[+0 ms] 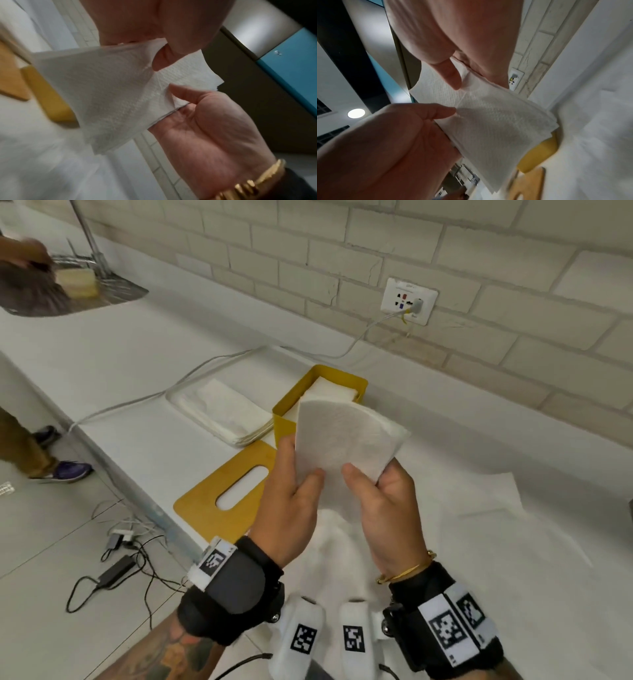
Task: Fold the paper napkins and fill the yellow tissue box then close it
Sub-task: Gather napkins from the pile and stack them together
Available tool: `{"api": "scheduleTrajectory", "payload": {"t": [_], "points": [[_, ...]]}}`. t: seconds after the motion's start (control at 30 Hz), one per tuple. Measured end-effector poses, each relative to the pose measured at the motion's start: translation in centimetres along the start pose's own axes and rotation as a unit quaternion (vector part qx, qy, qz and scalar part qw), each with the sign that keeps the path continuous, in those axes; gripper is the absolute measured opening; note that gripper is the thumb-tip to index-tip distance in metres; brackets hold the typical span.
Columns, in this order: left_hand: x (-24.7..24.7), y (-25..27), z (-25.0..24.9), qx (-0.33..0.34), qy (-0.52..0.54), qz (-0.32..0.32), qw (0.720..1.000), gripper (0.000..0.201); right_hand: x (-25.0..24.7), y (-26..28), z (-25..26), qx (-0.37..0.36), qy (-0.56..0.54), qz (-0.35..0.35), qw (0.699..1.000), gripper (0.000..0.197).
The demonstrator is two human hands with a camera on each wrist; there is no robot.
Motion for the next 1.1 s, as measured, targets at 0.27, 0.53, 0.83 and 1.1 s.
{"api": "scheduleTrajectory", "payload": {"t": [0.27, 0.53, 0.83, 1.1], "points": [[0.4, 2.4, 2.6, -0.073, 0.021, -0.008, 0.997, 0.031, 0.3, 1.1, -3.1, 0.083, 0.036, 0.010, 0.996, 0.029], [1.6, 4.0, 4.1, -0.111, -0.032, -0.015, 0.993, 0.033, 0.1, 1.9, -4.7, 0.124, 0.068, 0.017, 0.990, 0.017], [1.0, 3.7, 4.5, -0.146, -0.048, 0.026, 0.988, 0.037, -1.9, -0.9, -3.6, 0.104, -0.007, -0.014, 0.994, 0.031], [-3.0, -3.3, 3.8, -0.145, -0.057, 0.058, 0.986, 0.038, -3.6, -6.0, -3.4, 0.083, 0.021, -0.088, 0.992, 0.009]]}}
Point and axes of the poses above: each hand's wrist, its own y-axis away from the middle knuckle, its own x-axis out of the palm, z = x × y, the point moved 8 cm from there along -y, towards the middle knuckle, and after that the axes turned 11 degrees about z, right-handed, at the moved point
